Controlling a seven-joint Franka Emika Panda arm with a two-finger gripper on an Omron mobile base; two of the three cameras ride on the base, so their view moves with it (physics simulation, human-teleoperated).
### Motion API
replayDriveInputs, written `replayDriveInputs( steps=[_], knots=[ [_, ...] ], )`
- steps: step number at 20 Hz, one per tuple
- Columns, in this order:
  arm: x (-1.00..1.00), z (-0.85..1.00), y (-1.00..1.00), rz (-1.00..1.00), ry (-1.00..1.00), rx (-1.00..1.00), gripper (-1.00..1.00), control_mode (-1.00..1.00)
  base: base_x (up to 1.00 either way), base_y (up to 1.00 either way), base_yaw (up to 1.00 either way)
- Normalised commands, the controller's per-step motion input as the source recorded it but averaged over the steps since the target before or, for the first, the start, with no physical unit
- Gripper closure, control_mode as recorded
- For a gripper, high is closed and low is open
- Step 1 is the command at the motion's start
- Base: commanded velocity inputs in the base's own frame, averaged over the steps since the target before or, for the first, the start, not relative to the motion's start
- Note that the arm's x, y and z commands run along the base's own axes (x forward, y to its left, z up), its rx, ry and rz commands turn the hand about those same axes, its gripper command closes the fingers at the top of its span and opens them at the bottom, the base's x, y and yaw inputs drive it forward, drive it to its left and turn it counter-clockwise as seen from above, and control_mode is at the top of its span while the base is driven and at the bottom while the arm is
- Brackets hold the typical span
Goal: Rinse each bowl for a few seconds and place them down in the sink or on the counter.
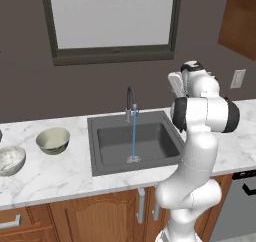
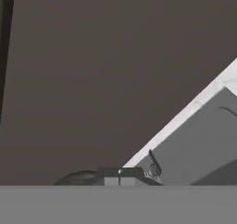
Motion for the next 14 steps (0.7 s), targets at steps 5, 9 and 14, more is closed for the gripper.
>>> replayDriveInputs(
  steps=[5, 9, 14],
  knots=[
    [-0.61, 0.27, 0.29, 0.00, 0.00, 0.00, 1.00, -1.00, 0.00, 0.00, 0.00],
    [-0.56, 0.36, 0.23, 0.00, 0.00, -0.04, 1.00, -1.00, 0.00, 0.00, 0.00],
    [-0.43, 0.44, 0.13, -0.02, 0.00, -0.05, 1.00, -1.00, 0.00, 0.00, 0.00]
  ],
)
